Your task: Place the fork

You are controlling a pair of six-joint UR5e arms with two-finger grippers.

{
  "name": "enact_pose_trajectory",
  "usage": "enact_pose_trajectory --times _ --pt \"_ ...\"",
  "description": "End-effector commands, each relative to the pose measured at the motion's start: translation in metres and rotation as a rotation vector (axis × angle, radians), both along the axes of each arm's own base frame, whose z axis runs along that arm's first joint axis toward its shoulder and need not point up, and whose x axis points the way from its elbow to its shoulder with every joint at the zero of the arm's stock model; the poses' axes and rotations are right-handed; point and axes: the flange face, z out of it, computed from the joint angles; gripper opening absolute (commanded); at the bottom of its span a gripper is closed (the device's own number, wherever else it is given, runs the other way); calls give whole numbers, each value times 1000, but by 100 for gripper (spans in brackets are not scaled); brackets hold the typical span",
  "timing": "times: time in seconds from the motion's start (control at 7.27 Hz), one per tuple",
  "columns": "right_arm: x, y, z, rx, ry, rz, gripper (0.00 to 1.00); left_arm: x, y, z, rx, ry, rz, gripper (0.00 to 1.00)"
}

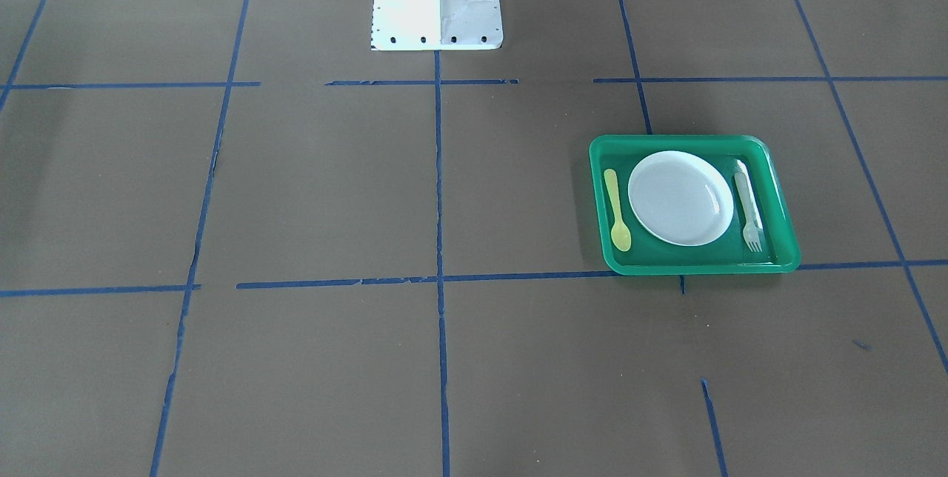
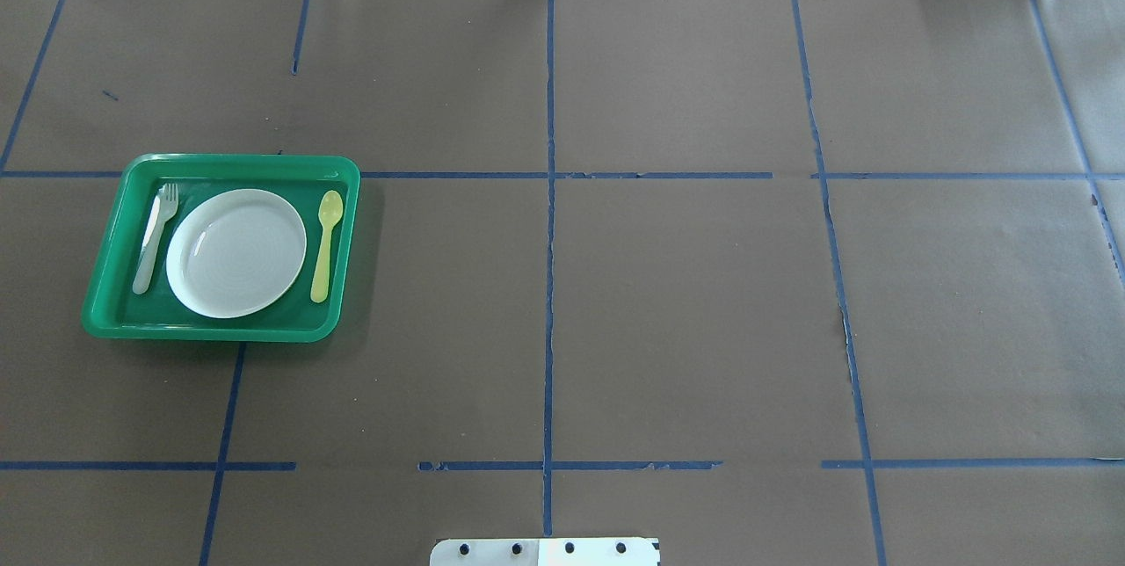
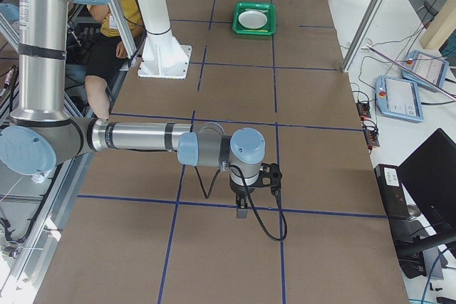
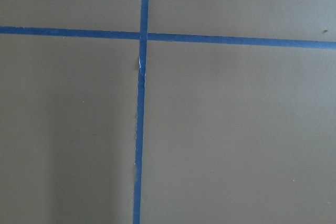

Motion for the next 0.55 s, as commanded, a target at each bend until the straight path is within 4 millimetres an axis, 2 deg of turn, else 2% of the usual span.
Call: enact_pose_trajectory --times 0.0,0.14,0.41 --pt "0 0 0 0 0 0 100 -5 35 41 -59 107 19 100" --pt "0 0 0 0 0 0 100 1 43 45 -84 185 16 100" --pt "0 0 0 0 0 0 100 1 57 50 -70 165 19 100"
